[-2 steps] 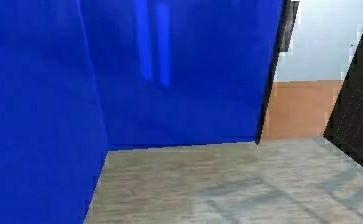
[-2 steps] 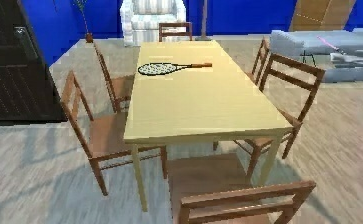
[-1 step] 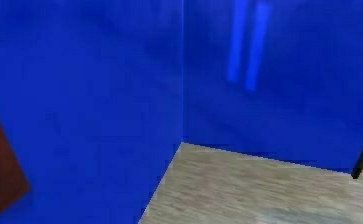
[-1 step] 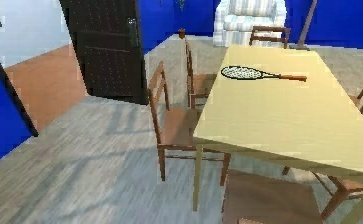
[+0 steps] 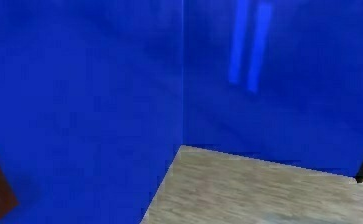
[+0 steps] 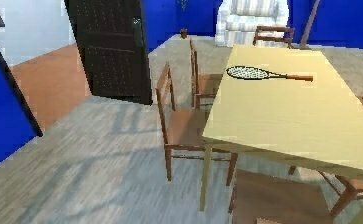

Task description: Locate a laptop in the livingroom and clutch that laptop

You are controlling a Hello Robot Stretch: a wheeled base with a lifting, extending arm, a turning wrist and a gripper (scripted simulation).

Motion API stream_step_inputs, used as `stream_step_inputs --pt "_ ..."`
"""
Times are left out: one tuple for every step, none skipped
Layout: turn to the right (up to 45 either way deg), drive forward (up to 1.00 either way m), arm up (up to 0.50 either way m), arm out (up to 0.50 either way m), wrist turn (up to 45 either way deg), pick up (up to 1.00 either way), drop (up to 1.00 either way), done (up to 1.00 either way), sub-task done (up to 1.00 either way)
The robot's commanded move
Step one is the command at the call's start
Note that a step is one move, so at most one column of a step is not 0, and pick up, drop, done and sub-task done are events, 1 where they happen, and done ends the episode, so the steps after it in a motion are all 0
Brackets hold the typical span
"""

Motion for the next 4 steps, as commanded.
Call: stream_step_inputs --pt "45.0 0.0 0.0 0.0 0.0 0.0 0.0 0.0 0.0" --pt "12.0 0.0 0.0 0.0 0.0 0.0 0.0 0.0 0.0" --pt "0.0 1.0 0.0 0.0 0.0 0.0 0.0 0.0 0.0" --pt "3.0 0.0 0.0 0.0 0.0 0.0 0.0 0.0 0.0"
